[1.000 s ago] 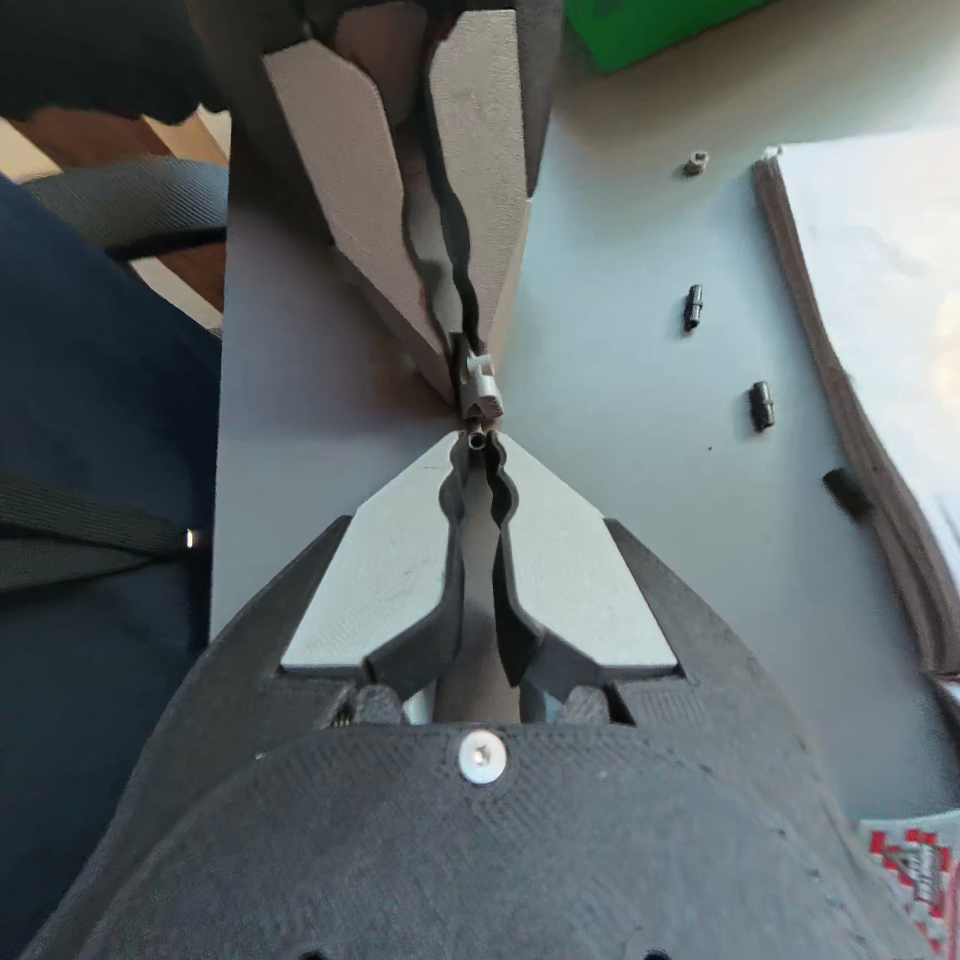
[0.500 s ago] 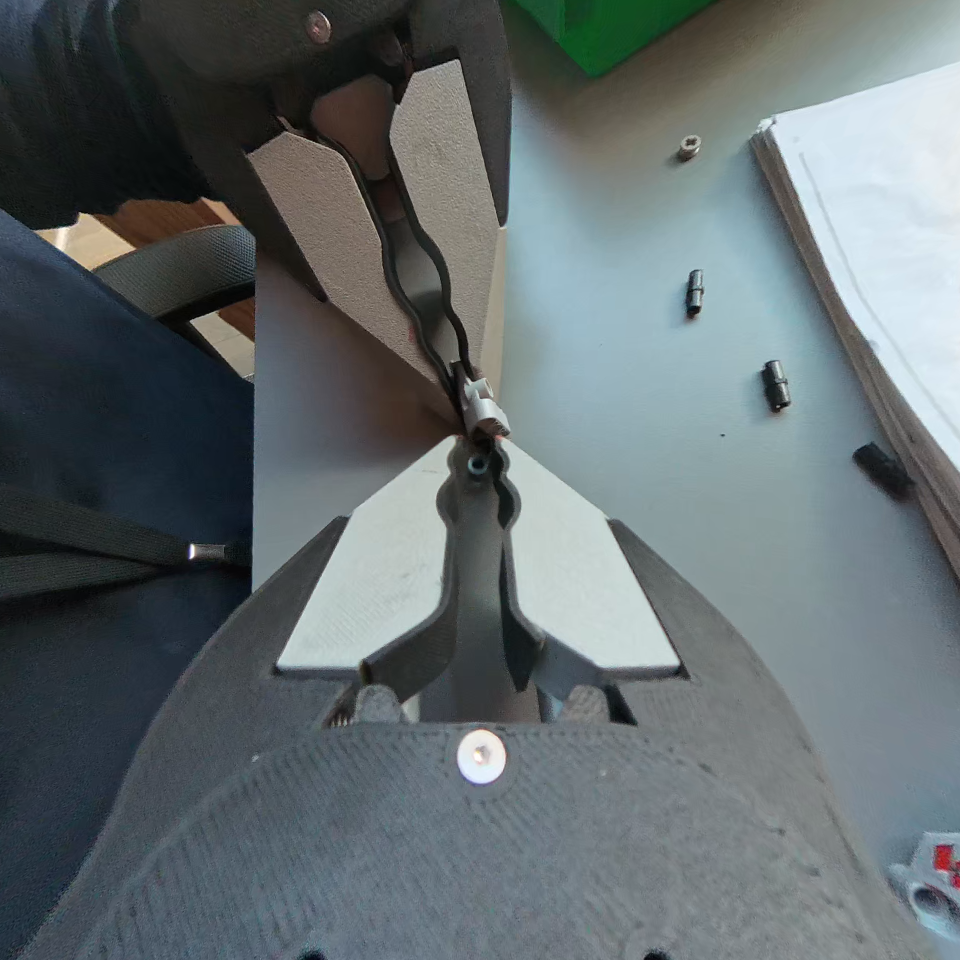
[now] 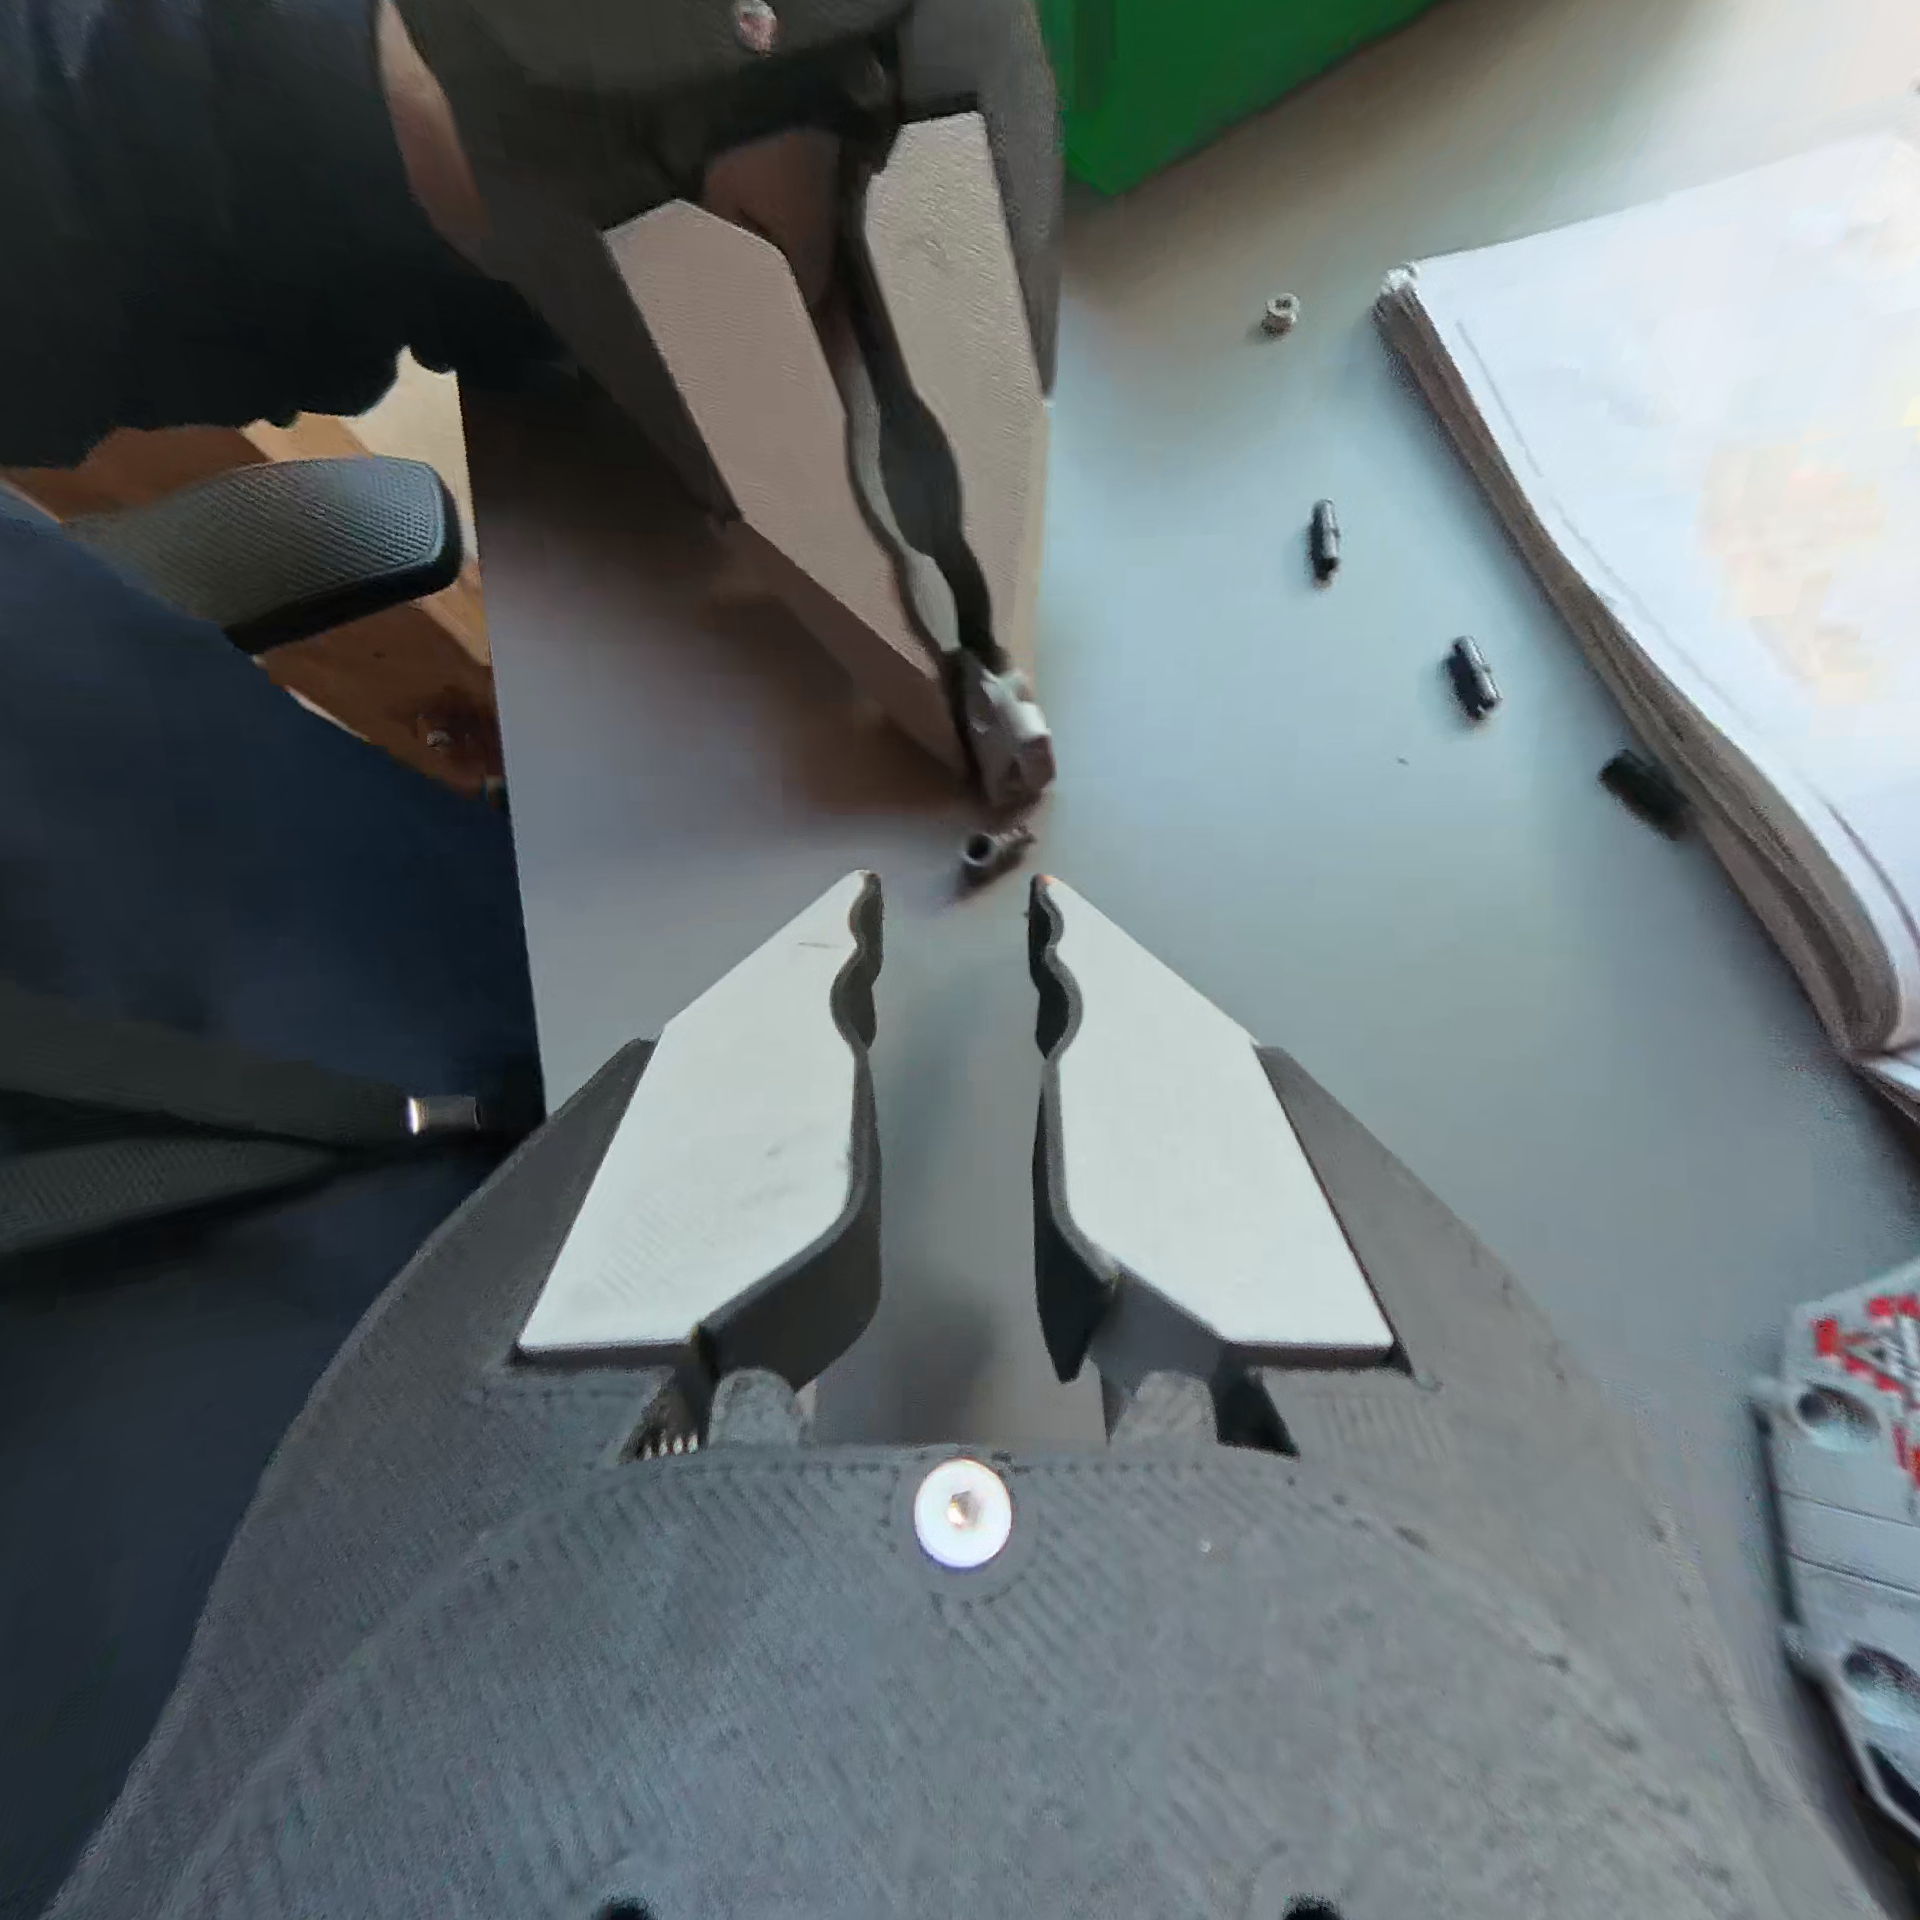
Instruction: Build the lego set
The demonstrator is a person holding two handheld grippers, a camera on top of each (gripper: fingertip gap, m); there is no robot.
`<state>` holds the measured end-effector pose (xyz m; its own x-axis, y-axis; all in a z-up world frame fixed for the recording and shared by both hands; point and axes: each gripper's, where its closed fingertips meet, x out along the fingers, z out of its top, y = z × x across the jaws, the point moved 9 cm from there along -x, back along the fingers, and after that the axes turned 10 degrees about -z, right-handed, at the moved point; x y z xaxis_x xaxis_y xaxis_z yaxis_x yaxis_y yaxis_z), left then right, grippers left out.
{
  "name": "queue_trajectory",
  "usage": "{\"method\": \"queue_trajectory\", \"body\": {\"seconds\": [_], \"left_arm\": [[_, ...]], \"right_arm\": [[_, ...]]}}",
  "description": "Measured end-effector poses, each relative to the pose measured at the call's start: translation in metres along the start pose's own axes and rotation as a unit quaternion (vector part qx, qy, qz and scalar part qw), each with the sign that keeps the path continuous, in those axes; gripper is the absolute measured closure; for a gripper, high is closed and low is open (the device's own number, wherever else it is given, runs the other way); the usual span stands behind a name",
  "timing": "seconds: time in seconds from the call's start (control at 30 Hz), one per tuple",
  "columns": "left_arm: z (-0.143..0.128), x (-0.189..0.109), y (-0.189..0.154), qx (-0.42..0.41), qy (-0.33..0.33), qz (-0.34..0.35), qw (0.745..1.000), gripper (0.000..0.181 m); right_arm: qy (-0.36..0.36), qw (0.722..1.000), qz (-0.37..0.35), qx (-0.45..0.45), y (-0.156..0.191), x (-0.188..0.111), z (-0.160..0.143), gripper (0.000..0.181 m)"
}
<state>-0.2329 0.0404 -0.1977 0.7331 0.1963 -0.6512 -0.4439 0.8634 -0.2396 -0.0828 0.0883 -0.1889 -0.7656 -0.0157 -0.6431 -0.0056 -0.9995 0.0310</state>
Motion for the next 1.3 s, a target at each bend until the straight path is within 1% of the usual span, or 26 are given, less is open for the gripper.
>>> {"method": "queue_trajectory", "body": {"seconds": [0.03, 0.1, 0.17, 0.27, 0.33, 0.5, 0.83, 0.87, 0.93, 1.07, 1.3], "left_arm": [[0.0, 0.0, 0.001, -0.003, -0.001, -0.001, 1.0, 0.177], [0.0, -0.001, 0.001, -0.007, -0.002, -0.001, 1.0, 0.177], [-0.001, -0.002, 0.001, -0.008, -0.002, 0.003, 1.0, 0.177], [-0.004, -0.006, 0.0, -0.01, -0.003, 0.006, 1.0, 0.177], [-0.006, -0.008, 0.0, -0.012, -0.003, 0.004, 1.0, 0.177], [-0.008, -0.009, 0.0, -0.007, -0.002, -0.003, 1.0, 0.177], [-0.007, -0.01, 0.001, -0.004, -0.001, -0.007, 1.0, 0.177], [-0.007, -0.01, 0.001, -0.004, -0.001, -0.007, 1.0, 0.177], [-0.007, -0.01, 0.001, -0.005, -0.001, -0.007, 1.0, 0.177], [-0.007, -0.01, 0.001, -0.004, -0.001, -0.007, 1.0, 0.177], [-0.007, -0.01, 0.002, -0.009, -0.002, -0.011, 1.0, 0.177]], "right_arm": [[-0.002, 1.0, -0.013, -0.008, 0.008, 0.003, 0.002, 0.158], [0.008, 0.998, -0.054, -0.024, 0.016, 0.01, 0.004, 0.16], [0.017, 0.995, -0.09, -0.025, 0.016, 0.016, 0.004, 0.161], [0.021, 0.995, -0.096, -0.007, 0.014, 0.019, 0.004, 0.167], [0.024, 0.994, -0.106, -0.013, 0.014, 0.019, 0.004, 0.176], [0.029, 0.991, -0.129, -0.027, 0.015, 0.017, 0.002, 0.174], [0.027, 0.988, -0.15, -0.013, 0.012, 0.014, 0.0, 0.164], [0.025, 0.988, -0.152, -0.015, 0.013, 0.015, 0.0, 0.165], [0.026, 0.988, -0.153, -0.02, 0.012, 0.015, 0.0, 0.178], [0.025, 0.989, -0.143, -0.021, 0.009, 0.015, 0.0, 0.177], [0.023, 0.993, -0.119, -0.012, 0.003, 0.016, 0.001, 0.167]]}}
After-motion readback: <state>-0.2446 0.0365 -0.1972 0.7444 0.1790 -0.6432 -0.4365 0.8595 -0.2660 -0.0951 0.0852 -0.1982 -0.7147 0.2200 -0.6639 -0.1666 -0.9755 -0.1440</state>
